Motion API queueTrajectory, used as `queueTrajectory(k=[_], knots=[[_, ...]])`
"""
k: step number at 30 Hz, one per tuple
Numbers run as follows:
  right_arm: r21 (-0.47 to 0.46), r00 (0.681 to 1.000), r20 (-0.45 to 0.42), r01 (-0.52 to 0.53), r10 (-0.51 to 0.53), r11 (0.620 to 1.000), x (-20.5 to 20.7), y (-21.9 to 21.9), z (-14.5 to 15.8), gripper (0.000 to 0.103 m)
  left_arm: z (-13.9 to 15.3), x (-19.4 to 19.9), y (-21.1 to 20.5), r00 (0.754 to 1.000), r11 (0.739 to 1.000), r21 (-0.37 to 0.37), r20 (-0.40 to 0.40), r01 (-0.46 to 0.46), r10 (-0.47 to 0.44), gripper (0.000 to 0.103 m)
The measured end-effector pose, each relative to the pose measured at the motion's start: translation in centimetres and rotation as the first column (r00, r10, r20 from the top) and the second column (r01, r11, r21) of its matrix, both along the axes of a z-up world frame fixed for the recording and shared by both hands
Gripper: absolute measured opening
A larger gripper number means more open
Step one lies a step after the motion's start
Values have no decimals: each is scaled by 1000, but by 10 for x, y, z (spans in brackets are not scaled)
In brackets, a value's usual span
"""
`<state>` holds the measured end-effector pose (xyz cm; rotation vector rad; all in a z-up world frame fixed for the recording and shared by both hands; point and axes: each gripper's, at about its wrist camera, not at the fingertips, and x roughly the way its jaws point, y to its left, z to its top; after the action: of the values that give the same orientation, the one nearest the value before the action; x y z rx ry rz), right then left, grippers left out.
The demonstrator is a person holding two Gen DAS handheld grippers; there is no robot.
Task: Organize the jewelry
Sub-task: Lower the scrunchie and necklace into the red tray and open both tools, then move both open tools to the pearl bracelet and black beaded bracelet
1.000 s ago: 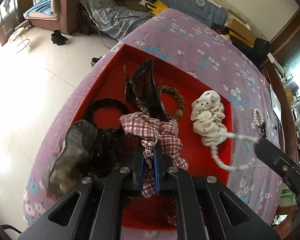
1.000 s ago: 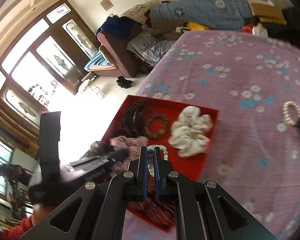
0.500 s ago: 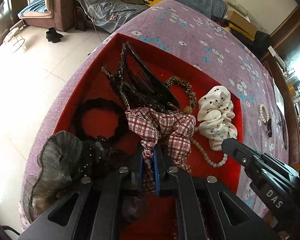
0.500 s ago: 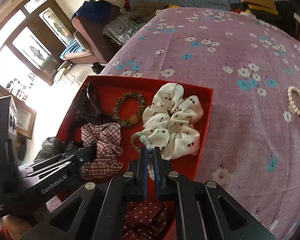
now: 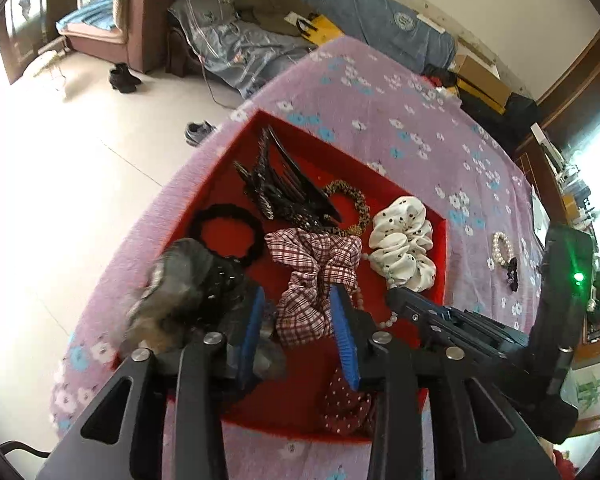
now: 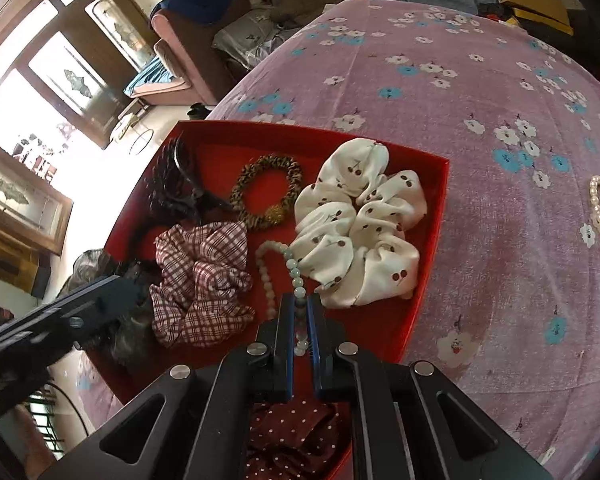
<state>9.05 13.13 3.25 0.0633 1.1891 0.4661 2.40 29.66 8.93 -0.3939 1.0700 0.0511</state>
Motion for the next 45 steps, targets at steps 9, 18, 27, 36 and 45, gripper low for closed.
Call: queueTrajectory(k=[9, 18, 27, 36, 45], knots=[[28, 997, 77, -10, 8, 1000, -19, -17, 31, 27, 24, -30, -7, 997, 992, 110, 42, -62, 58, 38], [81, 995, 95, 29, -37, 996, -58, -66, 51, 29, 46, -57, -49, 996, 975, 213, 76, -65, 50, 39], [63, 989, 132, 62, -70, 996, -91, -128, 58, 29, 70, -76, -108, 994, 946, 322, 111, -45, 9, 47], [74, 973, 165, 152, -162, 986, -111, -215, 63, 34, 84, -88, -176, 989, 928, 372, 136, 1, -56, 50], [53, 945, 158, 282, -287, 958, -127, -313, 52, 35, 73, -88, -226, 988, 949, 309, 107, 69, -107, 52]])
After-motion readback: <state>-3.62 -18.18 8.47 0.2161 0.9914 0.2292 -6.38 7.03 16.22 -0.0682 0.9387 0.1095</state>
